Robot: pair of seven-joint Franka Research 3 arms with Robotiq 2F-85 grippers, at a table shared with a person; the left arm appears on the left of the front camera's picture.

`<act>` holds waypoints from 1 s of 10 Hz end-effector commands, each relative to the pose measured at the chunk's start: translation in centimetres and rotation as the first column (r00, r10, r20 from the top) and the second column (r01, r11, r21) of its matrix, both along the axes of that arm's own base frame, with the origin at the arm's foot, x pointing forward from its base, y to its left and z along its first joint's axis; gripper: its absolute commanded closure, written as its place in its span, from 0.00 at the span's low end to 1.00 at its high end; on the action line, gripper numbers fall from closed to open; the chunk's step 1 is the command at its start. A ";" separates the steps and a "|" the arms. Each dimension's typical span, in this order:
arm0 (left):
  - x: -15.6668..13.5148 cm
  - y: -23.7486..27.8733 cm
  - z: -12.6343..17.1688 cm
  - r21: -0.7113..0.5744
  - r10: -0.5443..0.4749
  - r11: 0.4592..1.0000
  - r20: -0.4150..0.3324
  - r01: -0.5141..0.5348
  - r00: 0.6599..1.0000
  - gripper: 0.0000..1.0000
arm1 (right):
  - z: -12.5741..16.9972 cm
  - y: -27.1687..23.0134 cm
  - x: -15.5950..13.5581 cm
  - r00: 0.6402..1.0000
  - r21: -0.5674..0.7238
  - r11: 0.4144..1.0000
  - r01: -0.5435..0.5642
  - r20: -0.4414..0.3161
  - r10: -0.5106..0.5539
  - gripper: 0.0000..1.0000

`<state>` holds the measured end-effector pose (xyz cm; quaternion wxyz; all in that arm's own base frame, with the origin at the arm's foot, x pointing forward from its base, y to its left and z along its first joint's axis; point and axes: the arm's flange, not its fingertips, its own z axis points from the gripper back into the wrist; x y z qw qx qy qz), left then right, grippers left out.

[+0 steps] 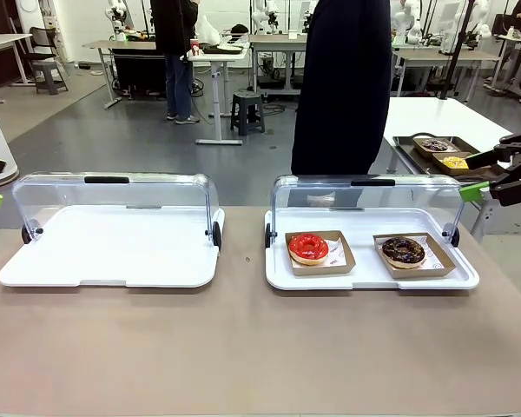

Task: Provide the desired donut to the person.
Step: Place the picked Paper togo box onto the Handle tray extended by the person.

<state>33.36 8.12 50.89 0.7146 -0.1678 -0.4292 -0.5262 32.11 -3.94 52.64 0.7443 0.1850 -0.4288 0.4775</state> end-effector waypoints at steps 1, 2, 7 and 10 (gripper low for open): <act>0.1 0.1 0.0 -0.012 -0.001 1.000 0.006 0.001 1.000 0.00 | -0.1 0.1 0.2 1.000 0.027 1.000 -0.012 0.005 0.012 0.00; 0.1 0.1 0.0 -0.012 -0.001 1.000 0.006 0.001 1.000 0.00 | -0.1 0.1 0.2 1.000 0.027 1.000 -0.012 0.005 0.012 0.00; 0.1 0.1 0.0 -0.012 -0.001 1.000 0.006 0.001 1.000 0.00 | -0.1 0.1 0.2 1.000 0.027 1.000 -0.012 0.005 0.012 0.00; 0.1 0.1 0.0 -0.012 -0.001 1.000 0.006 0.001 1.000 0.00 | -0.1 0.1 0.2 1.000 0.027 1.000 -0.012 0.005 0.012 0.00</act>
